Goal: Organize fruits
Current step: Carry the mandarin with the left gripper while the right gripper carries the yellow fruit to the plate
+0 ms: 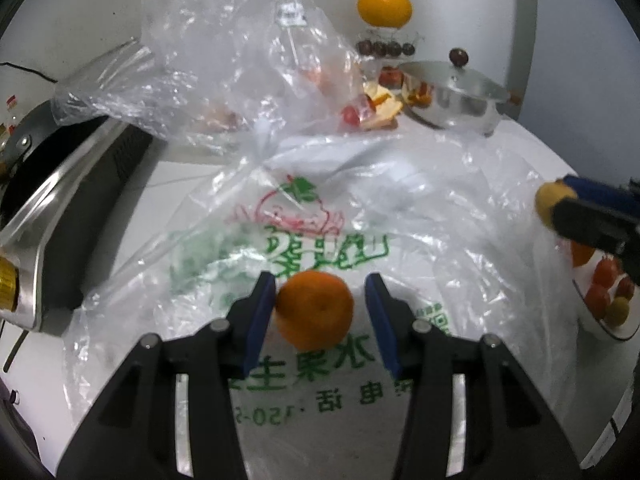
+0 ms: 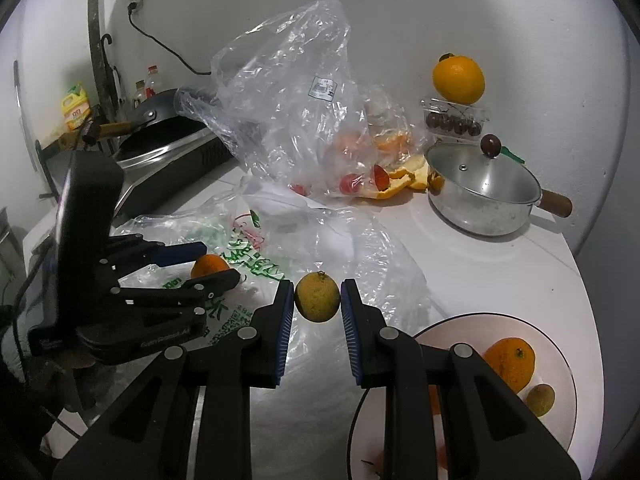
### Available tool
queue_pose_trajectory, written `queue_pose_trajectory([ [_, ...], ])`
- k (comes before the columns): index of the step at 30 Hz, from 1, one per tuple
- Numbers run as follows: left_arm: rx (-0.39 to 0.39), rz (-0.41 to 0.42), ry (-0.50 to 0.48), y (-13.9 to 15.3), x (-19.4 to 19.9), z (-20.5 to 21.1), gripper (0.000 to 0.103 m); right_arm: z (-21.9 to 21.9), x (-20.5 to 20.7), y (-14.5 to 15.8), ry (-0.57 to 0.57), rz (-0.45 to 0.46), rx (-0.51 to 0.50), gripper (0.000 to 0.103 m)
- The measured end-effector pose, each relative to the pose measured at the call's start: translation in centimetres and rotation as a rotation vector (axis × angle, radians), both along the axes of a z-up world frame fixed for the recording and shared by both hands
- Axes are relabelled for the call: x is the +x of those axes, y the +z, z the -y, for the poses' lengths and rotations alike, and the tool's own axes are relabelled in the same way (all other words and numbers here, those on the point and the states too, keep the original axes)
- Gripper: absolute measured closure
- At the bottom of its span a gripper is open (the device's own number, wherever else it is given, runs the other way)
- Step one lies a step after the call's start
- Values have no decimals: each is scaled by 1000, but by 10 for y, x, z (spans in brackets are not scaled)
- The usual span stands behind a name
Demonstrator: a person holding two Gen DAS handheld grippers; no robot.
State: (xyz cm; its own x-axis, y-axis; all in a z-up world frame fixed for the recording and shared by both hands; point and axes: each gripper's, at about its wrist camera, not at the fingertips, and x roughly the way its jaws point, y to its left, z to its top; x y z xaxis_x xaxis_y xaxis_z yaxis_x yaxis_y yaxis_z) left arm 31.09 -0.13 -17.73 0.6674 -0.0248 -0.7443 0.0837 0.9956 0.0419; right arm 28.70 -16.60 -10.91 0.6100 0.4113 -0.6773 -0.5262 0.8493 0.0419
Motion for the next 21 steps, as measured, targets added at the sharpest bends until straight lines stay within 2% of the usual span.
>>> queue_pose_trajectory([
  [2, -5, -5, -2, -2, 0, -1, 56, 1, 1, 0, -5, -1, -2, 77],
  [4, -10, 0, 0, -3, -1, -2, 62, 1, 0, 0, -9, -1, -5, 77],
  [10, -52, 15, -27, 1, -9, -4, 62, 3, -8, 4, -13, 18, -11, 77],
  [21, -97, 94, -59, 30, -38, 9, 62, 15, -30, 14, -37, 40, -14, 77],
])
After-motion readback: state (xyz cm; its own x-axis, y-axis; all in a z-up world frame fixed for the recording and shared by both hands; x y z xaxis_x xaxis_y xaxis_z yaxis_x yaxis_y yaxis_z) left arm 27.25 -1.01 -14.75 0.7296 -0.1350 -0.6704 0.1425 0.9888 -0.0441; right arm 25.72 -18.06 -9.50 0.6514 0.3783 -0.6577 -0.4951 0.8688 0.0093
